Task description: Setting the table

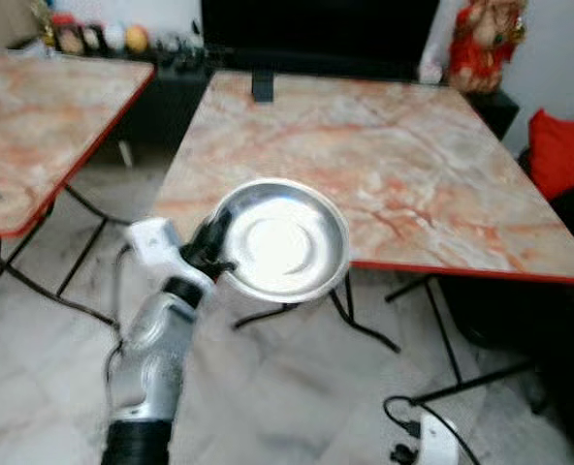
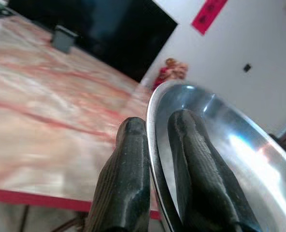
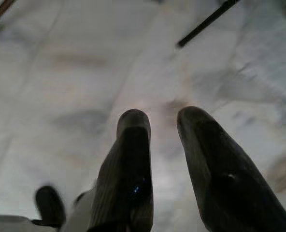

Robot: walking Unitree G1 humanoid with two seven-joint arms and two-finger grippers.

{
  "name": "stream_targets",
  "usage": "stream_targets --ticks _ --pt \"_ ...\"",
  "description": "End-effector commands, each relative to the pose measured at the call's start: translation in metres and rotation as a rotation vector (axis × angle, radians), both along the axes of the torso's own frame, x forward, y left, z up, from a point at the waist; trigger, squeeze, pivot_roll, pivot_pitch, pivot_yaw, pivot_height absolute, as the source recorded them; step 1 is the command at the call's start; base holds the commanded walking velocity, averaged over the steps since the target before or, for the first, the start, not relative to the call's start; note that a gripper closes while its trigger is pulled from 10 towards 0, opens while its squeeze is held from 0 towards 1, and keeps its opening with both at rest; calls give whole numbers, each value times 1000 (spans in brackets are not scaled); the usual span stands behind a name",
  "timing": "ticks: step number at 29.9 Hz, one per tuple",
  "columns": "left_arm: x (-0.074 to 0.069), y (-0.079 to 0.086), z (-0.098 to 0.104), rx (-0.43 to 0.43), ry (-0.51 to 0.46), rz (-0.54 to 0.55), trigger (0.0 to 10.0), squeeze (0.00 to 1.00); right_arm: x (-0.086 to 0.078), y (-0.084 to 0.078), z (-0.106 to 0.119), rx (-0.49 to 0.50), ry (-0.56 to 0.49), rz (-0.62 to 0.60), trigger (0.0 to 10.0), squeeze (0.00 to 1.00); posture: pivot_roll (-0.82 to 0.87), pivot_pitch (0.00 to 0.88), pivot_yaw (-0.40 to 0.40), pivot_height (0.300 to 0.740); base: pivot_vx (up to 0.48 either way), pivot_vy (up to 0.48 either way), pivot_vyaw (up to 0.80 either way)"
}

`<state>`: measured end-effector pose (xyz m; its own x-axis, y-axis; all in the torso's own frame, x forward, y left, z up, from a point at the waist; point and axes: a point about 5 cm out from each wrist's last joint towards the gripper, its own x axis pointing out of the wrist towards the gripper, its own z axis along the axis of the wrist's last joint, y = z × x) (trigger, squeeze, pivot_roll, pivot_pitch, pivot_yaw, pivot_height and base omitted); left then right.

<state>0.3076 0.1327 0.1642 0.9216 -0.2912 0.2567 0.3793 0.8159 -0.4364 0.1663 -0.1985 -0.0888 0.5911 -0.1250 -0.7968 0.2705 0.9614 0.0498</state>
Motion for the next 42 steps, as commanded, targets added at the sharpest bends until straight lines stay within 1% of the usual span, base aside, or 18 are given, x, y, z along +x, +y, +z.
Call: stream_targets --ticks 1,6,9,11,15,19,26,32,42 --pt "1 5 3 21 -20 20 10000 0 1 7 -1 18 -2 -1 10000 0 91 0 -75 727 0 -454 0" --pt "1 6 3 36 -15 24 10000 0 2 8 0 21 -5 -9 10000 0 95 0 -74 727 0 -451 0" --pt "2 7 2 93 -18 44 10000 0 3 8 0 21 -6 -13 10000 0 95 0 -76 727 0 -354 0" --pt "3 9 0 108 -5 65 10000 0 3 8 0 21 -7 -13 10000 0 95 0 -76 727 0 0 0" --pt "4 11 1 101 -3 77 10000 0 3 8 0 24 -9 -17 10000 0 95 0 -76 727 0 0 0" --pt "5 10 2 113 -6 66 10000 0 4 7 0 23 -10 -17 10000 0 93 0 -74 727 0 0 0" --pt "7 7 3 166 -15 49 10000 0 4 8 1 22 -11 -21 10000 0 92 0 -68 727 0 0 0" --pt "9 9 4 169 -19 61 10000 0 5 9 1 26 -11 -21 10000 0 93 0 -66 727 0 0 0" --pt "9 5 4 169 -21 46 10000 0 4 10 0 27 -9 -22 10000 0 92 0 -63 727 328 0 0"
